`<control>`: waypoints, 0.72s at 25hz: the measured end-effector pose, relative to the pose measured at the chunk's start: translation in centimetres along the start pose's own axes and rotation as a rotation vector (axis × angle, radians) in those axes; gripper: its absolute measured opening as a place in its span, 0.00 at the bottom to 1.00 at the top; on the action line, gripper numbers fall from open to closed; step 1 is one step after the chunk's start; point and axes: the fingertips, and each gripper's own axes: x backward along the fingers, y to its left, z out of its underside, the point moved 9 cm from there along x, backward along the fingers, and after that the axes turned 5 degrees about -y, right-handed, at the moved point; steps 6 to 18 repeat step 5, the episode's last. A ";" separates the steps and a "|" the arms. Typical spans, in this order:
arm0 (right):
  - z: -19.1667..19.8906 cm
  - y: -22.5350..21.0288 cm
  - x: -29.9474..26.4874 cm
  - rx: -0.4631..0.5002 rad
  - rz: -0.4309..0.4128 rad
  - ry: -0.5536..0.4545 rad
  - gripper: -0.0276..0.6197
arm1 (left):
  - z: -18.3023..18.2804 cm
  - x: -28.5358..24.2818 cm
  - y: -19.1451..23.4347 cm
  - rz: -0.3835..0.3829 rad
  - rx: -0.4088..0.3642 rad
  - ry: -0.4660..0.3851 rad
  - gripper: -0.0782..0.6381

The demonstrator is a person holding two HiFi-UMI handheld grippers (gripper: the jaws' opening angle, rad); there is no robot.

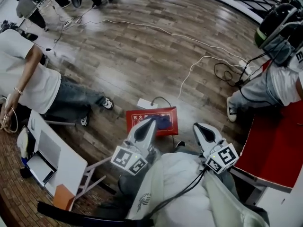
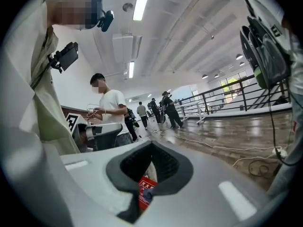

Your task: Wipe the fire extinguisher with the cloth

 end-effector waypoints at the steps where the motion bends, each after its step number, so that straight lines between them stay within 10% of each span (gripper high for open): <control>1: 0.3 0.4 -0.5 -0.007 -0.005 0.004 0.05 | -0.1 0.6 0.5 -0.008 0.000 -0.004 0.11; 18: 1.0 2.8 -2.8 -0.019 -0.028 0.007 0.05 | -0.9 3.4 2.5 -0.031 -0.004 -0.011 0.11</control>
